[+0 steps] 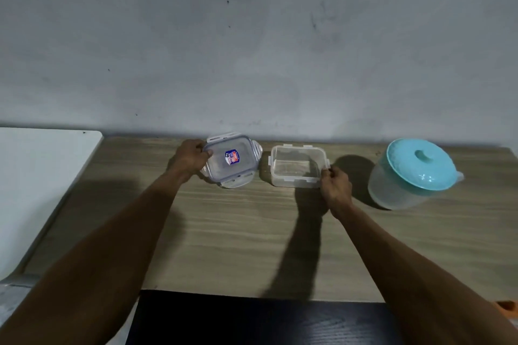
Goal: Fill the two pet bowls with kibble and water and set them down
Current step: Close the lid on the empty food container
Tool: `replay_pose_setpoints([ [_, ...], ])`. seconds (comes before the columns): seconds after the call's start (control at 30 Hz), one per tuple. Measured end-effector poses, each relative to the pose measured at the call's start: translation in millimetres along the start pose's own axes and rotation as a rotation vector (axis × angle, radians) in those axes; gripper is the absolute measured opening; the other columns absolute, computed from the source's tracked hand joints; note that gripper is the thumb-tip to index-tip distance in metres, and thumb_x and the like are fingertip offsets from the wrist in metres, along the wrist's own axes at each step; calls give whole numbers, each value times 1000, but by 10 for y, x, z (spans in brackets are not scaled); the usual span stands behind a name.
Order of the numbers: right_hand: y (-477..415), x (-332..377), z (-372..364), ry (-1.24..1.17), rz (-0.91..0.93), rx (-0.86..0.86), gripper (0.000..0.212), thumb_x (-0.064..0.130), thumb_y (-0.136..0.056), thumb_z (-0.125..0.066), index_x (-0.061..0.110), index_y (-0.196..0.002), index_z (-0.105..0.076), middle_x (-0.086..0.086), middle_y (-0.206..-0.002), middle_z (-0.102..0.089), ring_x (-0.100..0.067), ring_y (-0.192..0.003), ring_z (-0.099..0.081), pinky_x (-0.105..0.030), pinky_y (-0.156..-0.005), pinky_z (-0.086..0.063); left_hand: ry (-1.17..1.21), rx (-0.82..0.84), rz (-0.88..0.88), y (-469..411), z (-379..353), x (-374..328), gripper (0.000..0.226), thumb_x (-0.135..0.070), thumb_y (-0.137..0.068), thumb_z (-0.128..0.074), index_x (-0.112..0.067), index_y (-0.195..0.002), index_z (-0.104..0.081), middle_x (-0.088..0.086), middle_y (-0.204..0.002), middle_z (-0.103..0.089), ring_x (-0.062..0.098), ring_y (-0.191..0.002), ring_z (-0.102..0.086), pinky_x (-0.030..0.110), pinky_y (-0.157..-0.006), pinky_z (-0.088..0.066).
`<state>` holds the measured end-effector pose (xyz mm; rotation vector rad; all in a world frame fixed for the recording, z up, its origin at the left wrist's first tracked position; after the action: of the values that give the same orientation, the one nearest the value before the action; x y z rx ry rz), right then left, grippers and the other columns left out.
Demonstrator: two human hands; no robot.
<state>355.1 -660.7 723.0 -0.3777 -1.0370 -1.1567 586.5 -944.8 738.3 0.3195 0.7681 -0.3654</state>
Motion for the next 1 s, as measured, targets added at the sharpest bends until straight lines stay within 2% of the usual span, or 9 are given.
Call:
replay_pose_setpoints([
  [0.13,12,16,11,1,2,-14,34,21,-102,-44,3,-123,-63,-23,-121,-65,-41,-114,-59,-43,-98,-47,44,-23,-5,12,187,-269,22,-11,-89,-66,0,-108,-71,16,-93,-68,25,-82,-62,26,-70,-42],
  [0.2,10,10,9,-13,-5,-14,33,21,-101,-44,4,-123,-63,-23,-120,-65,-41,-114,-59,-46,-99,-48,149,-45,-15,13,244,-424,23,-10,-90,-65,2,-110,-70,18,-88,-69,25,-66,-60,19,-57,-44],
  [0.27,11,-4,-7,-31,-16,0,34,22,-101,-44,5,-124,-63,-22,-121,-65,-41,-115,-59,-51,-101,-47,271,-37,-24,12,226,-567,22,-11,-91,-65,1,-108,-70,5,-69,-64,11,-49,-51,11,-41,-40],
  [0.33,6,-23,-18,-47,-30,11,35,24,-101,-44,6,-125,-63,-21,-123,-65,-40,-117,-58,-52,-102,-46,338,11,-22,17,111,-728,18,-12,-91,-66,-2,-105,-71,-4,-58,-61,2,-37,-48,10,-36,-37],
  [0.43,15,18,23,-153,-37,-14,37,31,-101,-42,10,-122,-65,-17,-125,-65,-36,-118,-58,-48,-105,-45,349,145,-30,85,-206,-993,14,-10,-92,-65,-6,-103,-70,-2,-54,-59,1,-29,-43,12,-32,-33],
  [0.57,-61,107,160,-342,-84,-94,41,38,-98,-41,12,-112,-70,-5,-109,-67,-25,-105,-59,-39,-97,-45,284,318,-44,120,-682,-1199,16,-12,-92,-64,-5,-105,-70,9,-73,-60,6,-36,-44,14,-34,-34],
  [0.7,-172,122,245,-389,-58,-94,21,31,-91,-58,15,-87,-71,-3,-85,-69,-19,-83,-60,-34,-80,-48,262,393,-21,114,-934,-1242,20,-15,-92,-65,-1,-105,-70,12,-70,-58,16,-39,-37,18,-39,-29],
  [0.83,-233,50,253,-322,-53,-99,20,19,-85,-62,16,-65,-59,0,-65,-59,-16,-68,-51,-33,-69,-42,224,358,-42,99,-997,-1245,16,-9,-91,-65,-3,-105,-70,8,-72,-61,5,-38,-46,14,-35,-33],
  [1.0,-254,0,205,-250,-61,-114,28,19,-88,-62,18,-62,-53,-1,-68,-58,-17,-69,-50,-31,-68,-40,166,276,-54,31,-1091,-1202,21,-12,-88,-69,-3,-107,-71,9,-98,-66,15,-82,-57,26,-70,-44],
])
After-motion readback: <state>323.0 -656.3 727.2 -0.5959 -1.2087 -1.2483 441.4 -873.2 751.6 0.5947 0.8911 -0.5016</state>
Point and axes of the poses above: each hand's wrist, its own y-axis away from the middle knuckle, its own z-axis out of the back of the hand, x = y × z, the point moved 5 cm from there along -y, towards the middle knuckle
